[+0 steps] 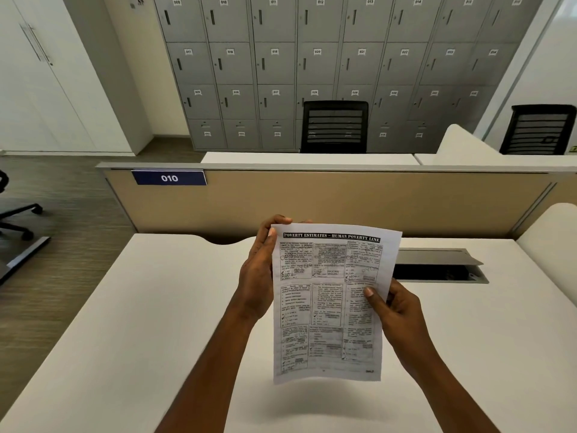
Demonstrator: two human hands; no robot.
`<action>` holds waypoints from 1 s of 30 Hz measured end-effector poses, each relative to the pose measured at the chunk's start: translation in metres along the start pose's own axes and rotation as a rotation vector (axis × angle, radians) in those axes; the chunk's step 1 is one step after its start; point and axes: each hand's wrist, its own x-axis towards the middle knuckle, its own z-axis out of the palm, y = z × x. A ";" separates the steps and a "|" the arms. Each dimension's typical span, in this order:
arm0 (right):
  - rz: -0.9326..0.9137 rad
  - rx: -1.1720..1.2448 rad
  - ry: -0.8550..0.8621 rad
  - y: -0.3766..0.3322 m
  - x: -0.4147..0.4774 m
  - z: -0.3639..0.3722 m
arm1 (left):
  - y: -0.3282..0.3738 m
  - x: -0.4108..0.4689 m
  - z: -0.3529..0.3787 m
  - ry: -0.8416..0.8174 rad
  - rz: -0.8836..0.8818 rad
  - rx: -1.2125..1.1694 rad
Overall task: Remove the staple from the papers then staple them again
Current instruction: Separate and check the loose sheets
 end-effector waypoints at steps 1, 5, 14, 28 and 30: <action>0.004 -0.004 0.002 0.000 0.000 0.000 | 0.000 -0.001 0.001 -0.012 -0.002 -0.017; 0.009 0.001 -0.002 -0.002 -0.001 0.003 | 0.004 -0.004 0.001 -0.018 -0.034 -0.090; 0.025 -0.020 0.006 -0.006 -0.001 0.004 | 0.006 -0.006 -0.002 0.012 -0.088 -0.158; 0.088 -0.007 -0.025 -0.012 -0.003 0.007 | 0.013 -0.004 -0.006 0.037 -0.069 -0.132; 0.096 -0.003 -0.022 -0.013 -0.002 0.007 | 0.014 -0.003 -0.007 0.034 -0.083 -0.139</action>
